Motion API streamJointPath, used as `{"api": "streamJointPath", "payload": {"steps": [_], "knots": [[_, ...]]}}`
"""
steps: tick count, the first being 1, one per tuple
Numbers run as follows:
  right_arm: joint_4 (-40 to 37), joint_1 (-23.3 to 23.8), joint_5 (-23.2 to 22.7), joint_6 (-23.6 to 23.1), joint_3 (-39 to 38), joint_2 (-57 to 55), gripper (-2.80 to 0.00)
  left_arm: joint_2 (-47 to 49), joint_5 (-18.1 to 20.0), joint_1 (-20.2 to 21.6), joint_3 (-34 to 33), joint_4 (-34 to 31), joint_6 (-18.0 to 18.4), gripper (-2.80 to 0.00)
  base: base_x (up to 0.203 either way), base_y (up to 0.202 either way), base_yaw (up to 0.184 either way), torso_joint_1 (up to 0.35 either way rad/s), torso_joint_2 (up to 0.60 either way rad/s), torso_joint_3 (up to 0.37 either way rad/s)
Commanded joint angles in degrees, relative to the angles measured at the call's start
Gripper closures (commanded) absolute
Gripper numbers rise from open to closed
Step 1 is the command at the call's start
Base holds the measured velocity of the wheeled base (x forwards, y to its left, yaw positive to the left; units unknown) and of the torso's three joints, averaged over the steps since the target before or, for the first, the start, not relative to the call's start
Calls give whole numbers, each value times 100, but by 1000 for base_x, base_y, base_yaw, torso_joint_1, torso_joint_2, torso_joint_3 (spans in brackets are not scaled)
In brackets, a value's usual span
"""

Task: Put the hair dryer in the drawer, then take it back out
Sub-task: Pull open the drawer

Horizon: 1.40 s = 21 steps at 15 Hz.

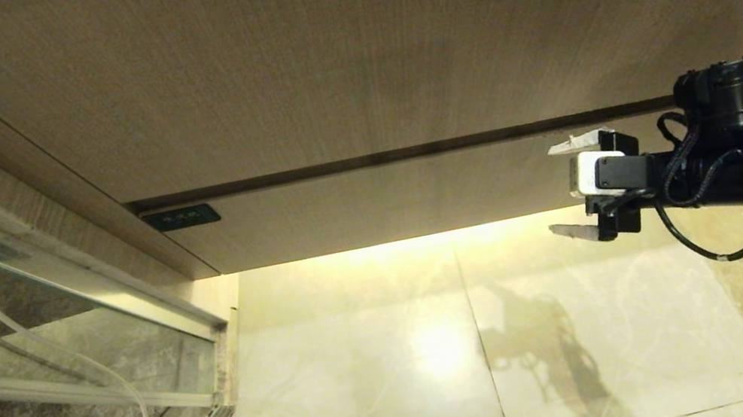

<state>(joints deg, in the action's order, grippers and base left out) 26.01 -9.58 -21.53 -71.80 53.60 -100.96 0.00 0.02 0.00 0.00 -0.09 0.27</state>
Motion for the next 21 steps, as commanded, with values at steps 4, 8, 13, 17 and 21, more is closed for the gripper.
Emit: {"api": "streamJointPath", "payload": {"steps": [4, 8, 13, 17, 21], "knots": [[255, 79, -9, -27, 72, -143, -280, 0, -2, 0, -9, 0, 0, 0, 0, 0, 0, 0, 0, 0], [498, 141, -1, -15, 89, -217, -280, 0, -2, 0, 0, 0, 0, 0, 0, 0, 0, 0, 0, 0], [756, 202, 14, -12, 40, -319, -280, 0, -2, 0, -9, 0, 0, 0, 0, 0, 0, 0, 0, 0], [783, 214, 26, 14, 13, -354, -280, 0, -2, 0, -9, 0, 0, 0, 0, 0, 0, 0, 0, 0], [800, 211, 17, 17, 177, -433, -280, 0, -2, 0, 0, 0, 0, 0, 0, 0, 0, 0, 0, 0]]}}
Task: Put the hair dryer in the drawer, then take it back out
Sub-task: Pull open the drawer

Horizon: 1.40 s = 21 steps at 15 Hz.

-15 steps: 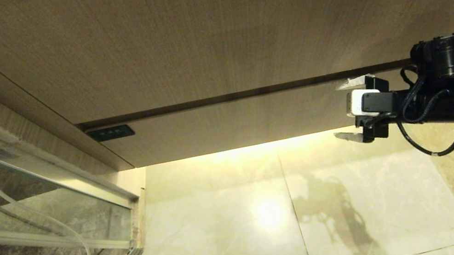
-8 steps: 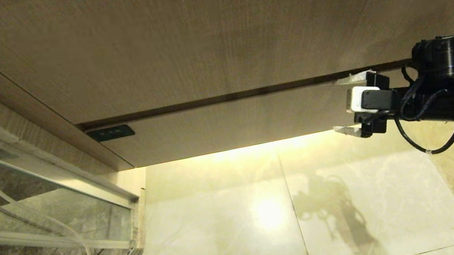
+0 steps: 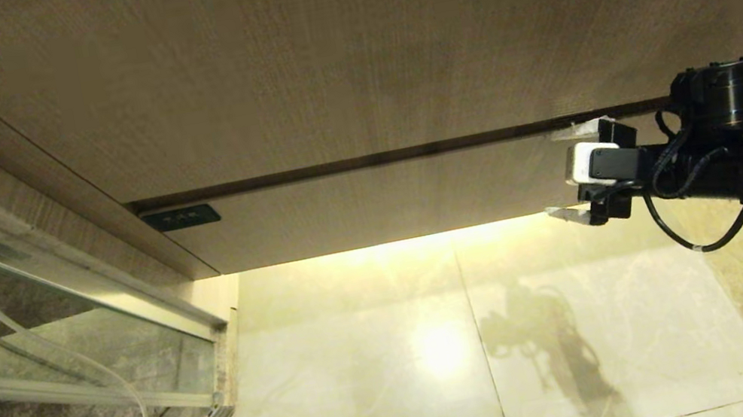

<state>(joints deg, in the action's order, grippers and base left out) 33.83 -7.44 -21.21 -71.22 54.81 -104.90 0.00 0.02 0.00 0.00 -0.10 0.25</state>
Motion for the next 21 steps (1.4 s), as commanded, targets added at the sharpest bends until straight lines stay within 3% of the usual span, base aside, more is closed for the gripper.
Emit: {"api": "streamJointPath", "payload": {"steps": [1, 21], "knots": [[18, -3, -15, -41, 68, -34, -280, 0, -2, 0, -8, 1, 1, 0, 0, 0, 0, 0, 0, 0], [929, 128, 24, -17, 246, -646, -280, 0, -2, 0, -6, 1, 1, 0, 0, 0, 0, 0, 0, 0]]}}
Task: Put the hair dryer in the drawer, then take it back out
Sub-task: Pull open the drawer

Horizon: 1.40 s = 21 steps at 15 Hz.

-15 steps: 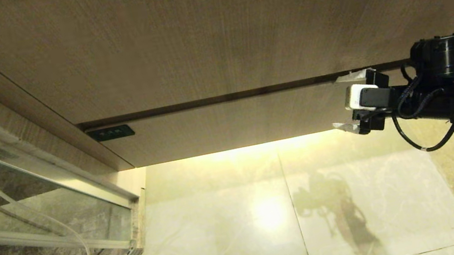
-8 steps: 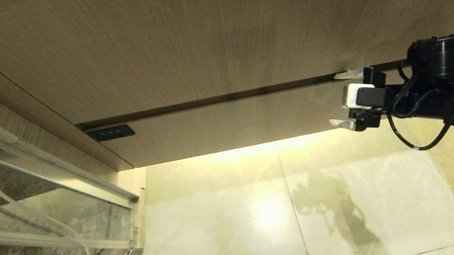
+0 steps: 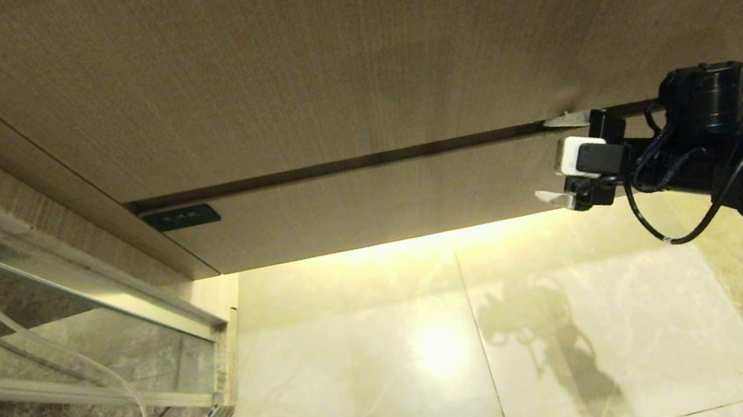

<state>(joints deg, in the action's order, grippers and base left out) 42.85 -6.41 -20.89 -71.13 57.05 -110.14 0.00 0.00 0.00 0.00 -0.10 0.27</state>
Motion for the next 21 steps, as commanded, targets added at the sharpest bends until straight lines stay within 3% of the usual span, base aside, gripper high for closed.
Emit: {"api": "streamJointPath", "payload": {"steps": [1, 9, 15, 21], "knots": [[48, 35, -2, -6, 34, -157, -280, 0, 0, 0, -8, 1, 0, 0, 0, 0, 0, 0, 0, 0], [47, 185, 141, 208, 33, -325, -280, 0, 0, 0, -9, 1, 0, 0, 0, 0, 0, 0, 0, 0], [-80, 193, 516, 409, -54, -440, -280, 0, 0, 0, -9, 1, 0, 0, 0, 0, 0, 0, 0, 0], [-1290, 202, 481, 551, -94, 30, -280, 0, 0, 0, -9, 1, 0, 0, 0, 0, 0, 0, 0, 0]]}}
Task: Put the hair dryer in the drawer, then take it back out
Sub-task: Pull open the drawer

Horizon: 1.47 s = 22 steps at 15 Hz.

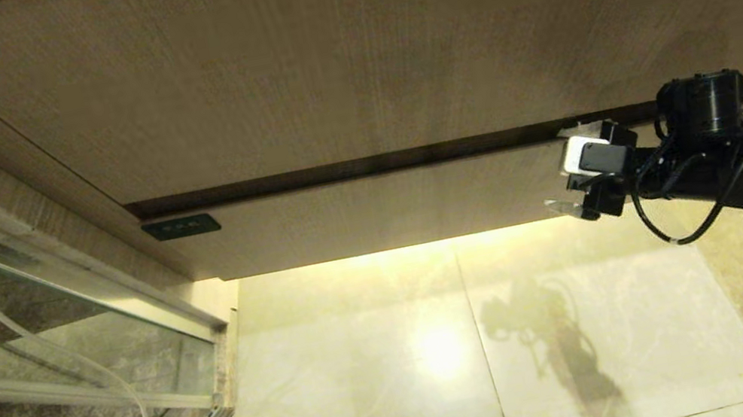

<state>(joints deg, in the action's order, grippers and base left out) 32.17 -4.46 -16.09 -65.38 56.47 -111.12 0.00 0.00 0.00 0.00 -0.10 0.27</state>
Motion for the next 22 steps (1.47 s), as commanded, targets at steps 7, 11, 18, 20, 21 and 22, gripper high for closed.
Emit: {"api": "streamJointPath", "payload": {"steps": [7, 11, 18, 20, 21, 22], "knots": [[-858, 4, 1, 150, -458, 366, -280, 0, 0, 0, -9, 1, 0, 0, 0, 0, 0, 0, 0, 0], [-896, 1, -26, 270, -681, 478, -280, 0, 0, 0, -9, 1, 0, 0, 0, 0, 0, 0, 0, 0], [-1106, 0, -203, 1341, -1182, 1503, -280, 0, 0, 0, -9, 1, 0, 0, 0, 0, 0, 0, 0, 0], [-1595, -2, -196, 1467, -1139, 1752, -280, 0, 0, 0, 0, 1, 0, 0, 0, 0, 0, 0, 0, 0], [-1762, 2, -182, 1512, -1067, 1867, -280, 0, 0, 0, -9, 1, 0, 0, 0, 0, 0, 0, 0, 0], [-1916, 7, -172, 1561, -1005, 1938, -280, 0, 0, 0, -1, 1, 0, 0, 0, 0, 0, 0, 0, 0]]}}
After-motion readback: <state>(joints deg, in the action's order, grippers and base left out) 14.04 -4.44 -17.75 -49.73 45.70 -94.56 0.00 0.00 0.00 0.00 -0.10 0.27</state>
